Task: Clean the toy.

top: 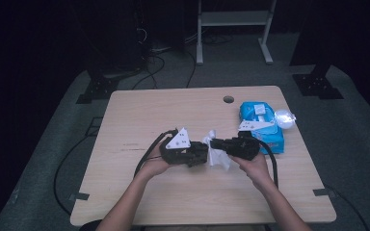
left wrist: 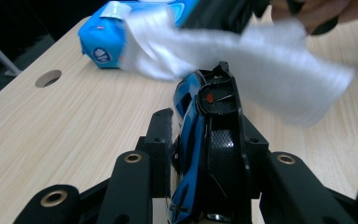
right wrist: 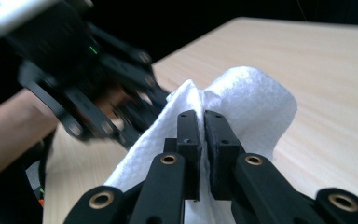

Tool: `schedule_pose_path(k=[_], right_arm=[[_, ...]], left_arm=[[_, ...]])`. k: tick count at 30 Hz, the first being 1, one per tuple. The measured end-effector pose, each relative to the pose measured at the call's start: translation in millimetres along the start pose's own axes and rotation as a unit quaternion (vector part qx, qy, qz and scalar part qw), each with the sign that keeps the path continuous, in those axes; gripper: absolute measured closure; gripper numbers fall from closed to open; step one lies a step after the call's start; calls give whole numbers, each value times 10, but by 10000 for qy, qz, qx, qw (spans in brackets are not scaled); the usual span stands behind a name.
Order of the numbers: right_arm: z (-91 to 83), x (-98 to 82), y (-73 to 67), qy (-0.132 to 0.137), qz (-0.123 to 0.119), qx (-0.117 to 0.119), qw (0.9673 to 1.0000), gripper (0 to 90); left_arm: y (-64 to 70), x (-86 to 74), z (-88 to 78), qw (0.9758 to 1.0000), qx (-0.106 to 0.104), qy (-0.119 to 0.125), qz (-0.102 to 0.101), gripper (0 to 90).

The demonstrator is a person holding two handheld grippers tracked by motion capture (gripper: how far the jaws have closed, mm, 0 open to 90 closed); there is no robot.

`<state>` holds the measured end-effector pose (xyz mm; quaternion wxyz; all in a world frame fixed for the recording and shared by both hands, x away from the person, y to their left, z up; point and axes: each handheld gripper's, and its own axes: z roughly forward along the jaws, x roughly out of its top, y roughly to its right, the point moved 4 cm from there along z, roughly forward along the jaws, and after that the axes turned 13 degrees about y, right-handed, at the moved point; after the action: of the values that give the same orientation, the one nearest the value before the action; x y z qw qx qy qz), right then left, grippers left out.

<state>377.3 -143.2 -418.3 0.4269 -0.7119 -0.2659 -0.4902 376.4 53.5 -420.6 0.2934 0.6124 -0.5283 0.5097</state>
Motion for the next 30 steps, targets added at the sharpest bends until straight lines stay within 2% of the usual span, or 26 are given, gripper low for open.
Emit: schedule_pose_path(k=[3,7,11,13,14,18,24,27,30], right_arm=[[52,-89,51,-88,236,88,9996,843],[93,-87,-9,-111,189,136,9997,843],[23,-23,-30,15,244,220,9995,843],[-2,9,-52,22,243,282,9993,844],[-9,27,-73,-7,127,239,9996,843],[14,32,-100,-73,-7,171,9998,843],[71,-17,-76,-192,-118,17,9997,843],[84,-52,-42,-305,-300,-220,9988,842],[91,-112,29,-484,-483,-483,9965,840]], left_arm=[[-14,-5,-8,10000,14,14,-72,643],[3,3,8,10000,49,-2,-1,645],[22,27,53,9998,-21,173,-115,651],[49,29,105,9998,-26,190,-81,651],[53,23,123,9998,-28,178,-72,650],[61,-28,149,9998,15,150,-120,655],[28,-132,139,9997,84,117,-209,660],[18,-197,131,9995,126,95,-264,661],[-8,-277,116,9993,159,42,-345,663]])
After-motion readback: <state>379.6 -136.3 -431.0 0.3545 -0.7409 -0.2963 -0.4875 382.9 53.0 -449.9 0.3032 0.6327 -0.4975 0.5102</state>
